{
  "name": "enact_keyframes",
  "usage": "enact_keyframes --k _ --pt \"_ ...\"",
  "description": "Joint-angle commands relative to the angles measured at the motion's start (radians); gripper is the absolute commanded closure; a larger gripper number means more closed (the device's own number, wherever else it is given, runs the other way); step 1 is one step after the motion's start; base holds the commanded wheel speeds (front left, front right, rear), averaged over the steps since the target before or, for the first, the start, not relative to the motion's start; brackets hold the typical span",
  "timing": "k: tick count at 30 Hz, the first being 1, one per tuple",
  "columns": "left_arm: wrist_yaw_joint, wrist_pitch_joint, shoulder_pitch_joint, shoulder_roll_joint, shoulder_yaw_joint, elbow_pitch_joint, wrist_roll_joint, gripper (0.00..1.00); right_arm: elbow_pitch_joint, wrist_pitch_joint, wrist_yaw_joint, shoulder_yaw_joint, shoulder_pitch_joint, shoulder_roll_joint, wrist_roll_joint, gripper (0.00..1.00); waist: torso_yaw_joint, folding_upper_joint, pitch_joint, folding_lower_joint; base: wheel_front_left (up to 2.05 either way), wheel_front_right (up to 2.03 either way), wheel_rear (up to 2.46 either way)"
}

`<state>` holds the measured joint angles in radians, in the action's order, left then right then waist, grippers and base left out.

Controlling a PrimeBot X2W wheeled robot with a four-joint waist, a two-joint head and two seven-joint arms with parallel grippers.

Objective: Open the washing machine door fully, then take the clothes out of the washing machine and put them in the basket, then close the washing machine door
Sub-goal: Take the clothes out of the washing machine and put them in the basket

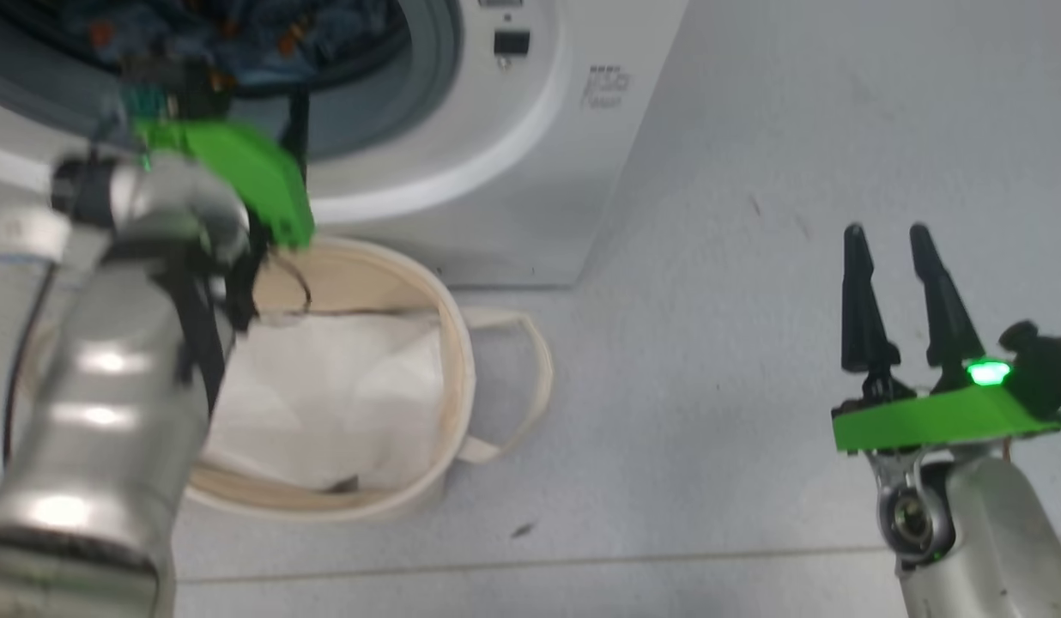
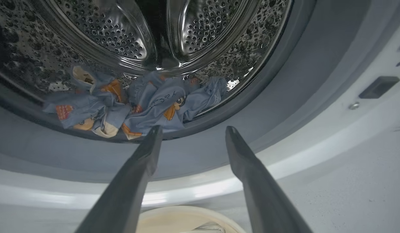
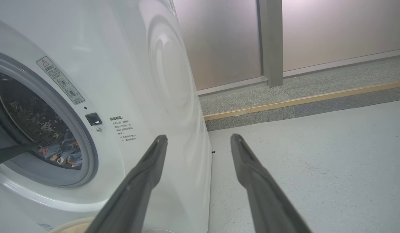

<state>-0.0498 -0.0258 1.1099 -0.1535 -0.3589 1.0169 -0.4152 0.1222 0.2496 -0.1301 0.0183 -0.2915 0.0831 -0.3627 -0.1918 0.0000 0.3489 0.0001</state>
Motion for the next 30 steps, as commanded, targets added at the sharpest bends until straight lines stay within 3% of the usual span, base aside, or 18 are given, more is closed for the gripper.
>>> enact_keyframes --k 1,9,14,30 --pt "0.005 -0.004 0.080 -0.022 0.014 -0.002 0.008 0.00 -0.040 0.012 -0.001 0.018 -0.031 0.013 -0.007 0.00 -0.016 0.0000 0.062 -0.0001 0.00 0.00 0.00" --pt "0.020 -0.037 0.297 -0.001 -0.010 0.148 0.030 0.00 -0.072 0.012 -0.001 0.007 -0.087 0.016 -0.020 0.00 -0.035 0.0000 0.211 -0.0001 0.00 0.00 0.00" --pt "0.054 -0.060 0.400 -0.004 -0.033 0.213 0.054 0.00 -0.083 0.012 -0.001 -0.002 -0.106 0.023 -0.028 0.00 -0.045 0.0000 0.291 -0.0001 0.00 0.00 0.00" --pt "0.166 -0.067 0.531 -0.030 -0.057 0.264 0.075 0.00 -0.096 0.012 -0.001 0.004 -0.131 0.023 -0.031 0.00 -0.047 0.0000 0.378 -0.0001 0.00 0.00 0.00"
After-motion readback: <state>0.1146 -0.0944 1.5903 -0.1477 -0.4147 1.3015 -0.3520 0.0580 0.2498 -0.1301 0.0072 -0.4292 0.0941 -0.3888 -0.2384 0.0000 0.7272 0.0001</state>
